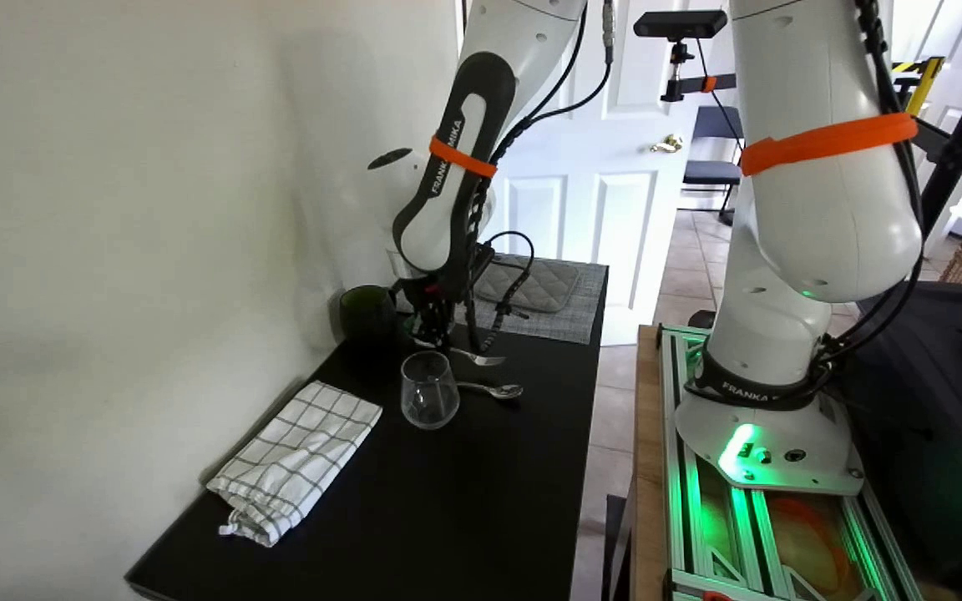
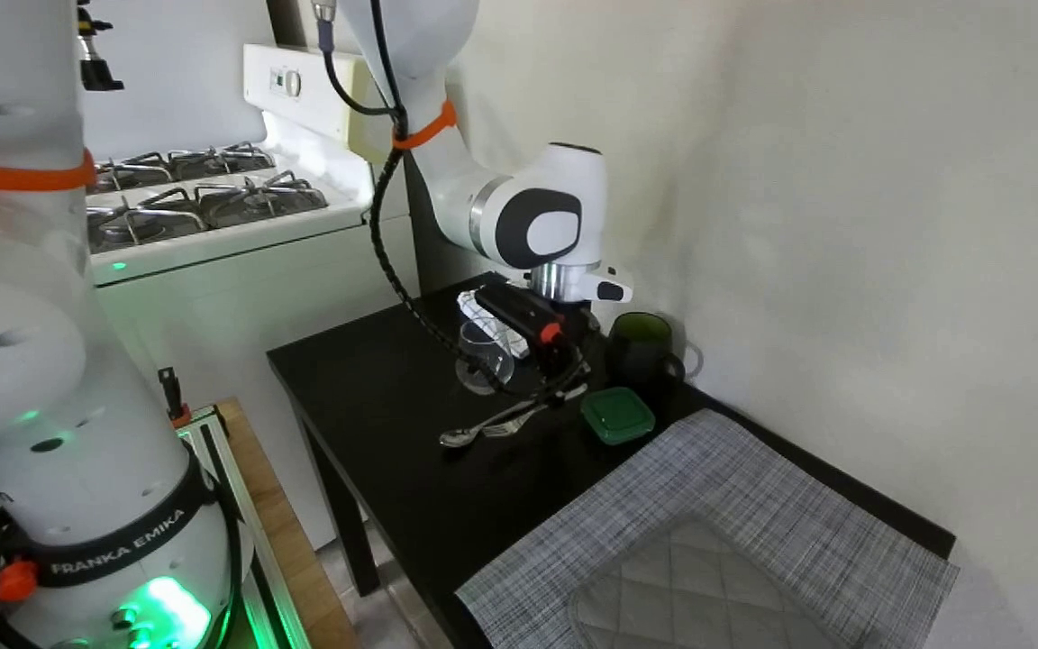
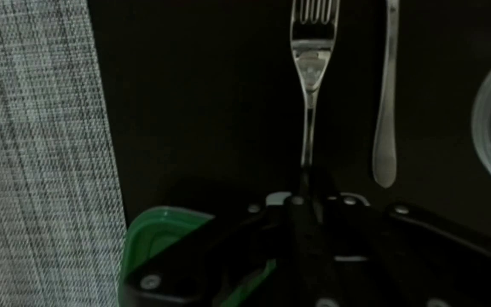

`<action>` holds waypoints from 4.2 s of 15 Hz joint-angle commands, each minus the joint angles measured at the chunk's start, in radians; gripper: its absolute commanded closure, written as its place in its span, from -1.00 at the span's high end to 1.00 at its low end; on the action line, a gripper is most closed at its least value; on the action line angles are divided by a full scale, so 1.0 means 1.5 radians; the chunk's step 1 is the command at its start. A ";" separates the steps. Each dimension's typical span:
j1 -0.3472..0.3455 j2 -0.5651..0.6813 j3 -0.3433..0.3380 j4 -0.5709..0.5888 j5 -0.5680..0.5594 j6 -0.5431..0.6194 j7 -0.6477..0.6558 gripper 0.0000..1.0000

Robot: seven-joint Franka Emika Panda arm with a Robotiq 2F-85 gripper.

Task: Put the fork in the glass cup

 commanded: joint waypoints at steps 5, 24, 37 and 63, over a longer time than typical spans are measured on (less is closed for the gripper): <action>-0.004 -0.227 0.024 -0.089 0.006 -0.028 -0.005 -0.96; -0.044 -0.309 0.192 -0.231 0.021 0.412 0.124 -0.96; -0.235 -0.284 0.372 -0.228 -0.030 0.403 0.127 -0.96; -0.530 -0.298 0.680 -0.221 -0.124 0.423 0.270 -0.96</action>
